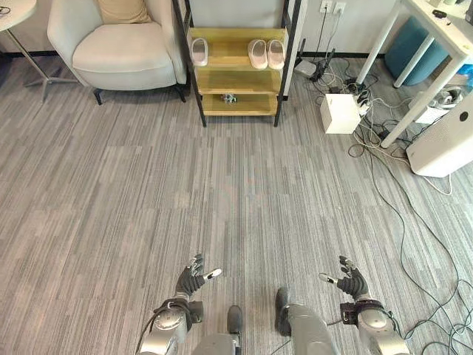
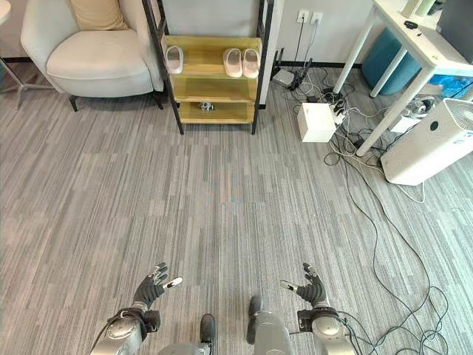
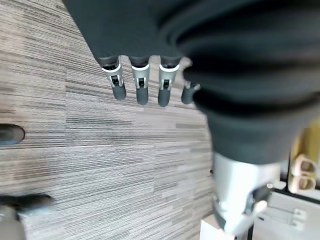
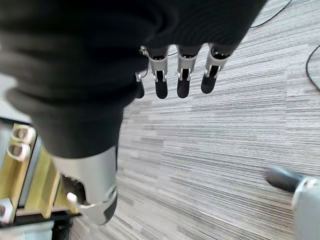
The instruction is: Arrange the slippers neatly on the shoe rack.
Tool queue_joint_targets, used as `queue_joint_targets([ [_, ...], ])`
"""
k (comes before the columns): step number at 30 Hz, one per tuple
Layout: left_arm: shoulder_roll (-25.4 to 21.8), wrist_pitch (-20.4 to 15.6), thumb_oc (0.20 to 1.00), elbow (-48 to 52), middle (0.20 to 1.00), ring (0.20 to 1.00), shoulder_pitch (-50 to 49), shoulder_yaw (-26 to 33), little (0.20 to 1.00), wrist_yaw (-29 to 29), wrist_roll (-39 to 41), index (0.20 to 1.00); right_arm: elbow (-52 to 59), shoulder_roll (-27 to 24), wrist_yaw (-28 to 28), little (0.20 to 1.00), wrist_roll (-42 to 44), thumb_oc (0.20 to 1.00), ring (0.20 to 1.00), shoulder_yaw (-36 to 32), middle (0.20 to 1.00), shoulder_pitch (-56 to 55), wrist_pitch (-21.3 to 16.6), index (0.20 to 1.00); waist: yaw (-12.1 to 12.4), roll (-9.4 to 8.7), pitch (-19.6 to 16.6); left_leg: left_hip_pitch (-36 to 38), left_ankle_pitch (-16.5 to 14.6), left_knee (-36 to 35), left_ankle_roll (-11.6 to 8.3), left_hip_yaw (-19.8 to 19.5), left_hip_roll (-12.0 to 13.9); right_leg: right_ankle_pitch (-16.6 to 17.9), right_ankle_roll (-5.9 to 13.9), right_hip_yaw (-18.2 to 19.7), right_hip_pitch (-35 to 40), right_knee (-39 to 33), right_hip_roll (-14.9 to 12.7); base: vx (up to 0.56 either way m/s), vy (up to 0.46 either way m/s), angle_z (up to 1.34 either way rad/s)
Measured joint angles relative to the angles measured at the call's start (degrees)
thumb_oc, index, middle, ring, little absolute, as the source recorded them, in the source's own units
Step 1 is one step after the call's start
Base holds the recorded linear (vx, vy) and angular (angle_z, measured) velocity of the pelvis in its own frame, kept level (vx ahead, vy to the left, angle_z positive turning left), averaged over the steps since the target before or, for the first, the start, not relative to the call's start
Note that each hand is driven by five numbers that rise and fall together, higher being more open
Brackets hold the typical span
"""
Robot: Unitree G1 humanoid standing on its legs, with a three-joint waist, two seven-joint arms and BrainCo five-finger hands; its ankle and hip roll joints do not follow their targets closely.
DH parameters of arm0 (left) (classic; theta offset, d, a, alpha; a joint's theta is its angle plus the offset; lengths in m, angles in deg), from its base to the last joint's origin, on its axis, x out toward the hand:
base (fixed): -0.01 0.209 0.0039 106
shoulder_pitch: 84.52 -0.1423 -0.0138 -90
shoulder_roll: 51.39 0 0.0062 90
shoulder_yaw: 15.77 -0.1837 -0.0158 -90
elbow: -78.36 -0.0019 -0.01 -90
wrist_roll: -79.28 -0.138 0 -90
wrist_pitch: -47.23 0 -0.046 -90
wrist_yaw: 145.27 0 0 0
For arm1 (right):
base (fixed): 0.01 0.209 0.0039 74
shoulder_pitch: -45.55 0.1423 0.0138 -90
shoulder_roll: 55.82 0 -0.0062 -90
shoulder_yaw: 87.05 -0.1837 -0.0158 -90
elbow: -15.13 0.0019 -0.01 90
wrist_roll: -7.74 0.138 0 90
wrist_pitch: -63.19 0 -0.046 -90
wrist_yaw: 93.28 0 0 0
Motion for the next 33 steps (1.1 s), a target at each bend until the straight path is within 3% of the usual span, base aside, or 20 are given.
queue_joint_targets([
  [3,-0.50,0.17,1.000,-0.06,1.000,1.000,0.29,1.56,1.000,0.02,-0.29,1.000,0.45,0.48,-0.40,1.000,0.01,1.000,1.000,-0.95,1.000,-0.97,0.20,1.000,-1.65,-1.28,-0.05,4.09,-4.45,0.21,-2.09,-0.89,0.21,4.12,1.47,-0.90,0.32,-13.54,-2.00,0.64,-0.258,0.14],
  [5,-0.23,0.04,1.000,0.95,1.000,1.000,0.04,1.46,1.000,0.03,-0.29,1.000,0.15,0.56,-0.66,1.000,0.01,1.000,1.000,-2.32,1.000,-3.70,0.39,1.000,-3.79,-0.43,-0.83,7.10,-6.77,-0.02,-3.34,-4.39,2.83,5.73,-0.41,0.97,2.78,-7.83,-0.32,0.46,-0.293,0.86],
  [6,0.61,0.02,1.000,1.53,1.000,1.000,-0.82,1.31,1.000,0.02,-0.28,1.000,-1.01,-0.10,-0.67,1.000,-0.01,1.000,1.000,-2.63,1.000,-3.91,0.38,1.000,-4.00,1.54,-1.71,8.81,-7.83,2.45,-5.15,-4.29,6.35,8.79,-3.14,1.47,4.75,-7.23,3.49,0.29,-0.246,0.66],
  [8,0.57,-0.09,1.000,1.95,1.000,1.000,-0.19,1.42,1.000,-0.01,-0.19,1.000,-1.76,-0.06,-0.59,1.000,0.14,1.000,1.000,-2.62,1.000,-3.07,0.09,1.000,-3.10,0.61,-2.26,2.46,-8.67,18.94,-6.43,-4.31,6.97,12.53,-8.04,1.82,7.86,-8.99,5.11,0.29,-0.261,0.04],
  [9,0.63,-0.24,1.000,2.02,1.000,1.000,-0.20,1.59,1.000,0.01,-0.19,1.000,-1.32,-0.58,-0.62,1.000,0.46,1.000,1.000,-2.46,1.000,-1.67,-0.46,1.000,-2.35,0.80,-2.38,-0.51,-8.32,25.47,-7.25,-5.10,6.86,11.06,-9.86,2.12,9.18,-9.13,6.09,0.49,-0.340,-0.17],
  [10,0.82,-0.29,1.000,2.64,1.000,1.000,1.14,1.62,1.000,0.04,-0.11,1.000,-1.23,-1.85,-0.73,1.000,1.18,1.000,1.000,-2.44,1.000,0.05,-1.10,1.000,-2.30,1.15,-2.18,-9.88,-2.48,43.49,-9.75,-9.44,6.17,6.05,-12.92,2.19,10.90,-9.03,8.41,0.52,-0.259,-0.21],
  [11,0.71,-0.30,1.000,2.84,1.000,1.000,2.12,1.65,1.000,0.09,0.04,1.000,-1.62,-1.91,-0.76,1.000,1.26,1.000,1.000,-2.59,1.000,0.65,-0.96,1.000,-1.52,0.91,-1.89,-14.27,-1.73,51.95,-10.16,-10.48,5.47,5.75,-12.88,2.46,12.10,-9.26,9.16,0.46,-0.106,-0.20],
  [12,-0.06,-0.29,1.000,2.80,1.000,1.000,3.19,2.10,1.000,0.26,0.18,1.000,-1.90,-0.53,-1.01,1.000,1.88,1.000,1.000,-2.58,1.000,1.40,-0.96,1.000,0.47,-1.40,-0.67,-16.85,-4.80,52.43,-8.02,-8.40,4.04,4.70,-14.07,3.94,15.84,-11.14,8.65,0.39,0.001,-0.26],
  [13,-0.09,-0.29,1.000,2.80,1.000,1.000,3.21,2.11,1.000,0.27,0.18,1.000,-1.90,-0.50,-1.02,1.000,1.91,1.000,1.000,-2.58,1.000,1.40,-0.96,1.000,0.49,-1.45,-0.64,-16.88,-4.85,52.24,-7.97,-8.34,4.00,4.70,-14.07,3.93,15.93,-11.24,8.62,0.27,0.016,-0.32],
  [14,-0.89,-0.35,1.000,2.89,1.000,1.000,3.38,2.08,1.000,0.40,0.20,1.000,-1.87,0.51,-1.11,1.000,2.31,1.000,1.000,-2.21,1.000,1.51,-1.62,1.000,1.01,-4.19,-0.38,-21.58,-5.62,36.53,-6.09,-3.21,2.86,3.49,-12.61,3.44,20.96,-13.60,8.07,0.40,0.087,-0.09],
  [16,-0.67,-0.27,1.000,3.12,1.000,1.000,3.62,1.81,1.000,0.54,0.20,1.000,-2.20,0.12,-1.17,1.000,2.53,1.000,1.000,-2.27,1.000,2.21,-1.41,1.000,0.96,-3.13,0.23,-23.26,-3.67,23.01,-5.76,-2.13,3.31,1.20,-10.32,3.17,23.40,-13.54,9.21,0.48,0.144,-0.12],
  [17,-0.65,-0.33,1.000,2.90,1.000,1.000,3.57,1.80,1.000,0.69,0.19,1.000,-3.40,0.24,-1.30,1.000,3.24,1.000,1.000,-1.99,1.000,2.22,-1.45,1.000,1.33,-2.41,0.34,-23.38,-0.95,14.30,-5.86,-0.54,4.20,-0.56,-7.69,3.47,24.85,-13.52,10.11,0.41,0.132,-0.07],
  [18,-0.44,-0.32,1.000,2.53,1.000,1.000,4.34,1.89,1.000,1.26,0.19,1.000,-5.88,0.06,-1.96,1.000,3.38,1.000,1.000,-0.92,1.000,2.49,-1.35,1.000,1.78,-1.22,0.42,-23.40,1.30,-0.89,-5.55,0.48,4.67,-2.85,-5.32,3.35,27.38,-13.51,11.38,0.51,0.229,-0.11],
  [20,-0.45,-0.32,1.000,2.79,1.000,1.000,3.99,2.63,1.000,2.61,0.20,1.000,-6.43,0.41,-2.28,1.000,3.35,1.000,1.000,-0.18,1.000,1.77,-1.17,1.000,3.78,-2.66,1.06,-26.49,1.81,-0.41,-4.20,3.58,3.77,-6.66,-4.23,3.53,32.25,-13.52,10.33,0.66,0.410,-0.52],
  [21,0.66,-0.30,1.000,2.76,1.000,1.000,2.48,3.77,1.000,2.96,0.20,1.000,-6.05,0.15,-2.29,1.000,3.33,1.000,1.000,-0.20,1.000,0.55,-1.21,1.000,3.31,-3.18,-0.42,-24.85,3.86,3.93,-0.46,7.12,1.91,-8.36,-2.76,3.53,36.06,-13.46,8.89,0.46,0.326,-0.74],
  [22,1.28,-0.37,1.000,2.78,1.000,1.000,1.78,3.64,1.000,2.97,0.20,1.000,-5.57,-0.39,-2.21,1.000,3.31,1.000,1.000,-0.09,1.000,-0.51,-1.15,1.000,3.42,-1.92,-1.81,-23.52,3.49,5.79,1.33,7.30,2.05,-8.46,-2.64,3.92,37.36,-12.83,9.59,0.31,0.230,-0.41],
  [24,1.19,-0.34,1.000,2.52,1.000,1.000,2.04,3.37,1.000,2.92,0.20,1.000,-4.85,0.50,-2.07,1.000,3.29,1.000,1.000,0.07,1.000,-1.66,-0.91,1.000,2.66,-2.71,-2.33,-21.28,13.10,5.12,6.12,6.67,1.06,-9.72,-1.77,3.37,37.33,-7.18,8.48,0.26,0.223,-0.03],
  [26,-0.23,-0.32,1.000,2.82,1.000,1.000,4.18,1.87,1.000,2.76,0.15,1.000,-4.09,2.14,-1.61,1.000,3.29,1.000,1.000,-0.06,1.000,-2.12,-0.86,1.000,1.81,-5.30,-3.14,-17.72,11.57,3.45,8.13,5.91,-2.38,-12.69,-0.65,3.62,33.18,1.54,4.77,0.23,0.229,0.19],
  [27,-0.58,-0.37,1.000,2.93,1.000,1.000,5.12,1.48,1.000,2.56,0.10,1.000,-3.89,2.28,-1.37,1.000,3.29,1.000,1.000,-0.09,1.000,-1.94,-0.99,1.000,1.80,-5.36,-3.16,-16.53,11.34,3.38,7.28,5.41,-3.18,-12.41,-0.16,3.71,30.74,6.87,3.70,0.13,0.171,0.27],
  [33,-2.19,-0.52,1.000,3.08,1.000,1.000,5.01,1.61,1.000,2.39,-0.29,1.000,-4.14,3.44,-0.03,1.000,3.23,1.000,1.000,-0.01,1.000,-0.48,-0.96,1.000,2.03,-4.32,-3.16,-7.03,6.03,1.29,8.85,1.86,-5.51,-11.78,2.15,3.40,10.64,36.11,-1.40,0.22,0.173,0.36],
])
